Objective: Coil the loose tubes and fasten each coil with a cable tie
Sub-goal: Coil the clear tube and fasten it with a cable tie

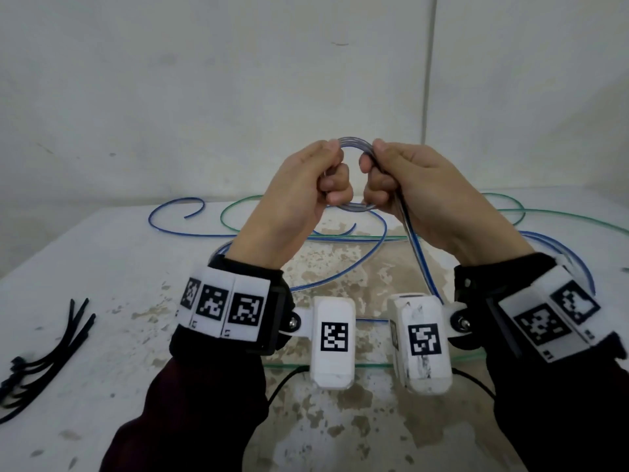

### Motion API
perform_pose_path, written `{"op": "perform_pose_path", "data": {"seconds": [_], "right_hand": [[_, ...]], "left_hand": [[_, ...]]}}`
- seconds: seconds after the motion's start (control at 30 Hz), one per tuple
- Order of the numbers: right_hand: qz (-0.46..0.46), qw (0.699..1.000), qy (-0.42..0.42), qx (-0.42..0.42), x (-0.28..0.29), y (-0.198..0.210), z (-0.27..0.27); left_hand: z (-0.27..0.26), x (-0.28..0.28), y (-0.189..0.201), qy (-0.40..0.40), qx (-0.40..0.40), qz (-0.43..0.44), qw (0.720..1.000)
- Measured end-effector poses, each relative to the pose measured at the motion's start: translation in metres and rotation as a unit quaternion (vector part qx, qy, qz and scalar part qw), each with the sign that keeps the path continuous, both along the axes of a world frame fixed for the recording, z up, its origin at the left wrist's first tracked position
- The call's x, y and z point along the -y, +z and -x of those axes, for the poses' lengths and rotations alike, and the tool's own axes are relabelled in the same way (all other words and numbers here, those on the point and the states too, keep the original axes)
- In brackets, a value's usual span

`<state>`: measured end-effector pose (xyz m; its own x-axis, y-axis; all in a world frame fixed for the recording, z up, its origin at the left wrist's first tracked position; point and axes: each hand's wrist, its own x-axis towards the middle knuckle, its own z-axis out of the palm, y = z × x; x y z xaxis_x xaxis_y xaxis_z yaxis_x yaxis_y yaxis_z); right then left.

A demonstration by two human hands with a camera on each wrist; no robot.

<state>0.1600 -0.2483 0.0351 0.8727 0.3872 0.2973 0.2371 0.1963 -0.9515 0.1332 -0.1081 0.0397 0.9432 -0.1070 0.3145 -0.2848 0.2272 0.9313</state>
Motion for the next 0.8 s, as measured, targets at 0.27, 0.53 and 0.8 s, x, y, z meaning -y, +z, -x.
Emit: {"op": "perform_pose_path", "data": {"seconds": [0.27, 0.53, 0.8], "right_hand": [[0.106, 0.993, 0.014, 0.058, -0.002, 0.0, 0.007], [0.013, 0.999, 0.04, 0.013, 0.006, 0.002, 0.002], [0.118, 0.991, 0.013, 0.061, 0.004, -0.001, 0.001]], "left_hand": [[0.002, -0.016, 0.0, -0.064, -0.03, -0.088, 0.994], [-0.003, -0.004, -0.004, 0.011, 0.019, 0.0, 1.0], [0.0, -0.016, -0.008, -0.014, 0.039, -0.189, 0.981]]}}
